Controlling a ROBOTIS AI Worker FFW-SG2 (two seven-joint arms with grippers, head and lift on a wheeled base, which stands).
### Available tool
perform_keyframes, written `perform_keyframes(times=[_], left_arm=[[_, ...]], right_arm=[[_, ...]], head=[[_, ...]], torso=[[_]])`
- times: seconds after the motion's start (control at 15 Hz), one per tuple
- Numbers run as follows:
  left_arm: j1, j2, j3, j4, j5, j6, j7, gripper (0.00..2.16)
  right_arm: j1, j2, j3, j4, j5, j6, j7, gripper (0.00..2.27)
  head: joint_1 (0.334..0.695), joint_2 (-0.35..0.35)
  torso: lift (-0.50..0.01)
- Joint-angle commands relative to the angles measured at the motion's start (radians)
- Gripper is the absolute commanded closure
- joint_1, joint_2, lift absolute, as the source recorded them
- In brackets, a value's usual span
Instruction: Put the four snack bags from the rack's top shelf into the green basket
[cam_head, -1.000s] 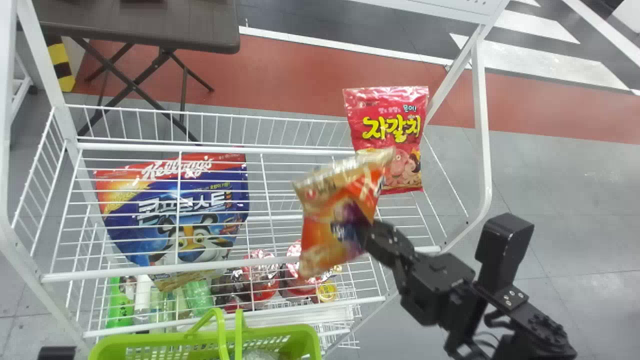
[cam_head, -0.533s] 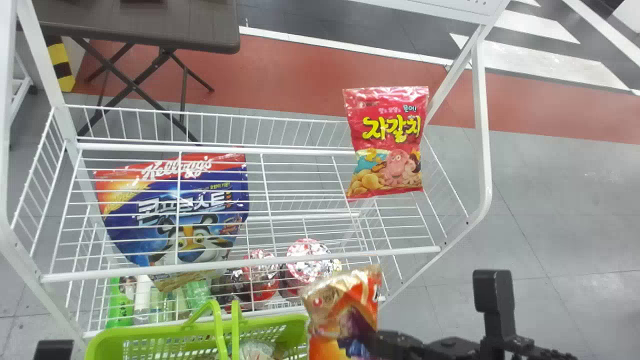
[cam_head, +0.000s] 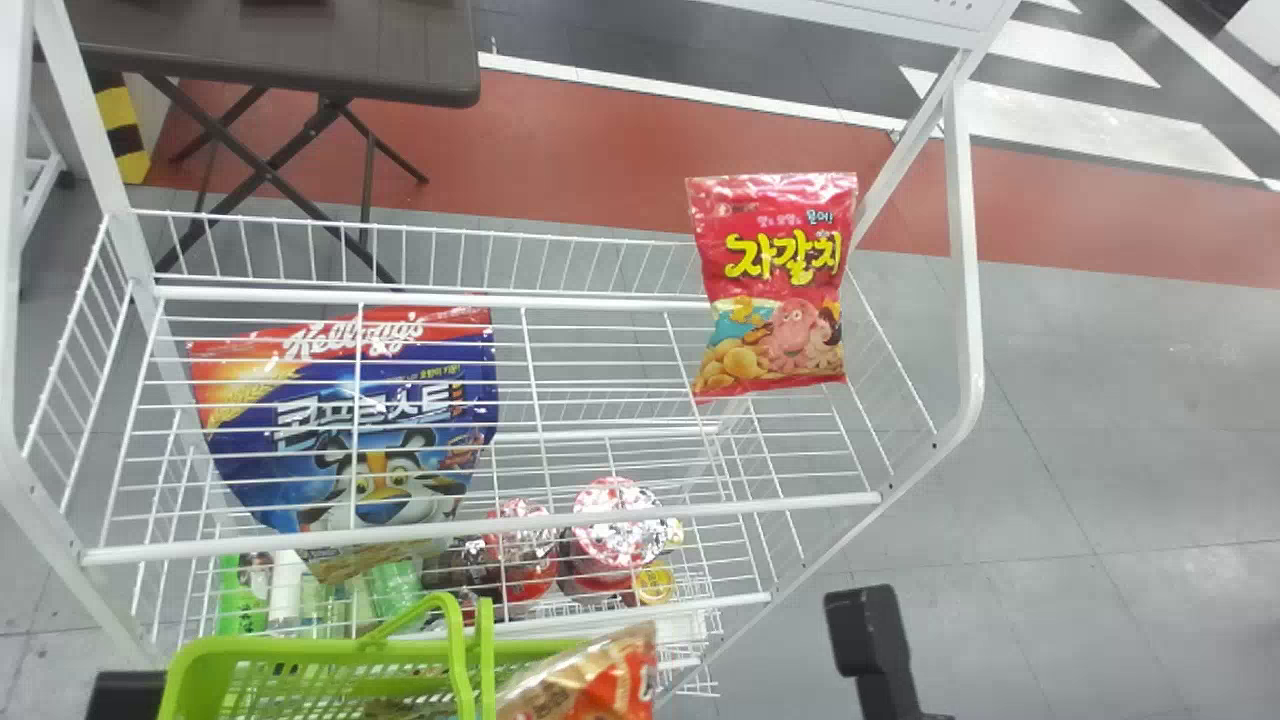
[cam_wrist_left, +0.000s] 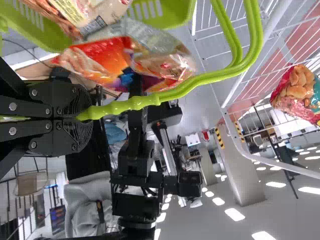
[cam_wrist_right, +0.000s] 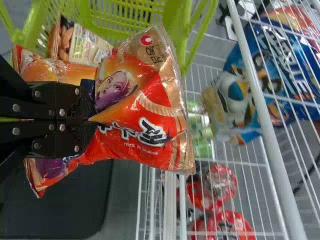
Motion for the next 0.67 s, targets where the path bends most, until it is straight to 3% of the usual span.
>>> perform_keyframes(times=[0.0,0.2,0.47,0.53,0.6], left_arm=[[0.0,0.0,-0.001,0.0,0.0,0.0,-0.001,2.14],[0.0,0.0,-0.012,0.0,0.0,0.0,-0.001,2.14],[0.0,0.002,-0.015,-0.003,0.0,0.0,-0.001,2.14],[0.0,0.003,-0.015,-0.003,0.0,0.0,-0.001,2.14],[0.0,0.005,-0.013,-0.003,0.0,0.0,-0.003,2.14]], right_arm=[[-0.01,0.004,0.063,-0.022,-0.021,0.012,-0.001,2.02],[-0.039,0.033,0.14,-0.013,-0.032,0.006,-0.006,2.02],[-0.076,0.037,0.207,0.053,-0.076,-0.004,-0.016,2.02],[-0.08,0.038,0.21,0.063,-0.065,-0.013,-0.024,1.92],[-0.083,0.038,0.2,0.082,-0.065,-0.034,-0.024,1.13]], head=[[0.695,-0.35],[0.695,-0.35],[0.695,-0.35],[0.695,-0.35],[0.695,-0.328]], torso=[[0.0],[0.0],[0.0],[0.0],[0.0]])
